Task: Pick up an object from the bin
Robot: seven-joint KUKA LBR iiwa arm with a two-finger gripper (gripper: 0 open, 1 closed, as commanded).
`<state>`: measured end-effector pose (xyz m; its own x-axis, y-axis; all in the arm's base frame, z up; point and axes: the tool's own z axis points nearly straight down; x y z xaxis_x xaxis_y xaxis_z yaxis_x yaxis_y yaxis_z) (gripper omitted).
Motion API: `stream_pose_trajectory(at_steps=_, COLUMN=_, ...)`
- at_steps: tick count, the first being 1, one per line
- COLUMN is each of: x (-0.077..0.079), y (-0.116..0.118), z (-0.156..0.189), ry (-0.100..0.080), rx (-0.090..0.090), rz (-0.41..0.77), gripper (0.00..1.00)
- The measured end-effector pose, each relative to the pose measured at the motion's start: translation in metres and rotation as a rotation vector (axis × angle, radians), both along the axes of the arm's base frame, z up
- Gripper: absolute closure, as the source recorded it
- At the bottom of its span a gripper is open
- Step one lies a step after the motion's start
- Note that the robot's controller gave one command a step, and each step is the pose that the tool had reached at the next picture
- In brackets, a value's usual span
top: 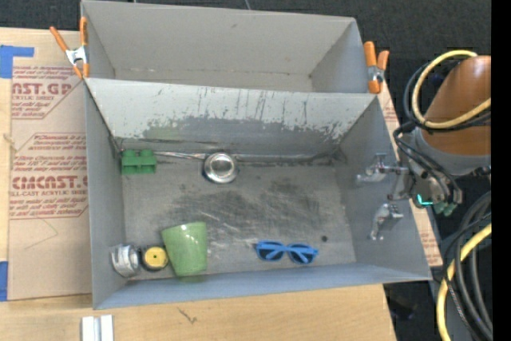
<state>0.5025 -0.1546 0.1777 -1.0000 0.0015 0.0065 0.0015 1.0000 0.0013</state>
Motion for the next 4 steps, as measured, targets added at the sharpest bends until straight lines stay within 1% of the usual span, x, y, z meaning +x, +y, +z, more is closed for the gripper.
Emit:
stream_pose_trajectory(at_steps=1, x=-0.01, y=0.009, z=-0.096, ry=-0.011, rx=0.004, rz=0.535, gripper=0.0)
stream_pose_trajectory(at_steps=2, x=-0.014, y=0.073, z=-0.094, ry=-0.014, rx=0.001, rz=0.69, gripper=0.0)
stream_pose_trajectory(at_steps=3, x=-0.018, y=0.111, z=-0.1, ry=-0.024, rx=-0.007, rz=0.889, gripper=0.0)
stream_pose_trajectory(at_steps=4, x=-0.021, y=0.112, z=-0.102, ry=-0.016, rx=0.0, rz=0.887, gripper=1.0)
